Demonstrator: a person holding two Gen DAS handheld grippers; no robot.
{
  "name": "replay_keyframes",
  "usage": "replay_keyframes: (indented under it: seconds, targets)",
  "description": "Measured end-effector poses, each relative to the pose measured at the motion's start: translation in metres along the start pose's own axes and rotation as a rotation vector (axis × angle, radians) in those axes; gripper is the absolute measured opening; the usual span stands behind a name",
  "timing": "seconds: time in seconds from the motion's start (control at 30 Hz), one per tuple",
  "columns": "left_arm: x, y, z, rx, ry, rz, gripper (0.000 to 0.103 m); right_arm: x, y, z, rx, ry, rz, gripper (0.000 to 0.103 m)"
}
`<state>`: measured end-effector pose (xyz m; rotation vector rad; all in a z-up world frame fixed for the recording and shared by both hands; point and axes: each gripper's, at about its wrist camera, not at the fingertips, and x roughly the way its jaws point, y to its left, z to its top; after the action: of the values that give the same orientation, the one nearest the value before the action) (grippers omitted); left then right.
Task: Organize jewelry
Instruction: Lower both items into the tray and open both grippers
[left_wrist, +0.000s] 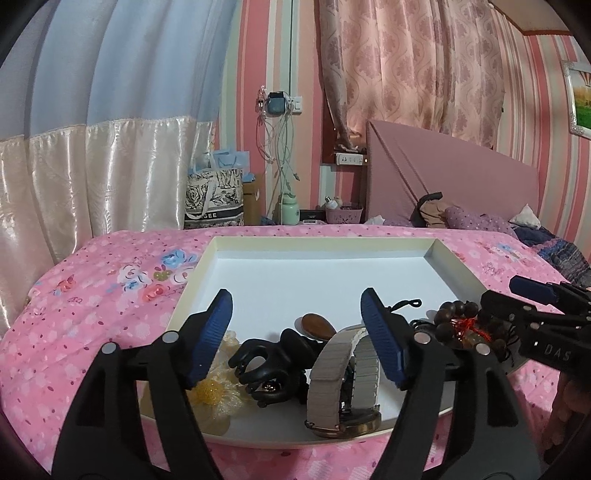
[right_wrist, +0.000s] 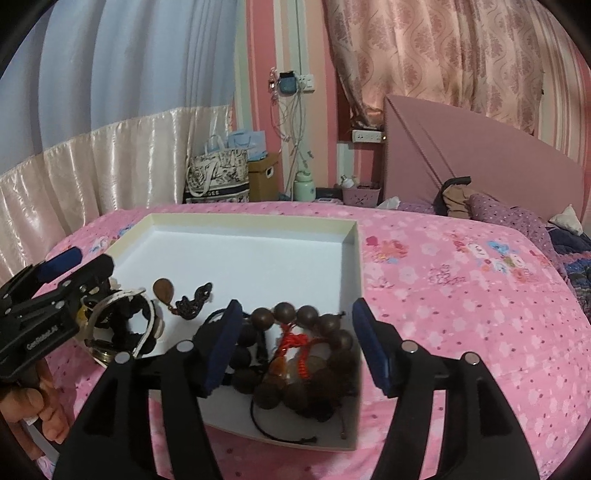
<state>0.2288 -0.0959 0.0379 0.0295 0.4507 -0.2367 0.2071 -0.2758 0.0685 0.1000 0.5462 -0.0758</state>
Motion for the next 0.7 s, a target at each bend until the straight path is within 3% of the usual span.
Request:
replay_keyframes:
  seconds: [0.13,0.2,0.37,0.5,0.7]
  targets:
    - [-0.003,0.003,-0.001,-0.013,-0.009,0.000,0.076,-0.005,-0.006,0.000,0.011,-0.012,-0.011,0.062]
    - [-0.004,0.005,-0.001,-0.030,-0.017,0.007,0.089,-0.008,-0.008,0.003,0.009,-0.023,-0.010,0.062]
    - [-0.010,0.015,-0.002,-0.071,-0.037,-0.007,0.090,-0.017,-0.008,0.012,0.012,-0.059,-0.018,0.068]
    - [-0.012,0.014,0.002,-0.076,-0.030,0.023,0.096,-0.020,-0.004,0.014,0.022,-0.041,-0.015,0.072]
    - [-0.051,0.022,0.013,-0.112,-0.070,0.042,0.100,-0.051,0.005,0.000,0.022,-0.059,-0.010,0.081]
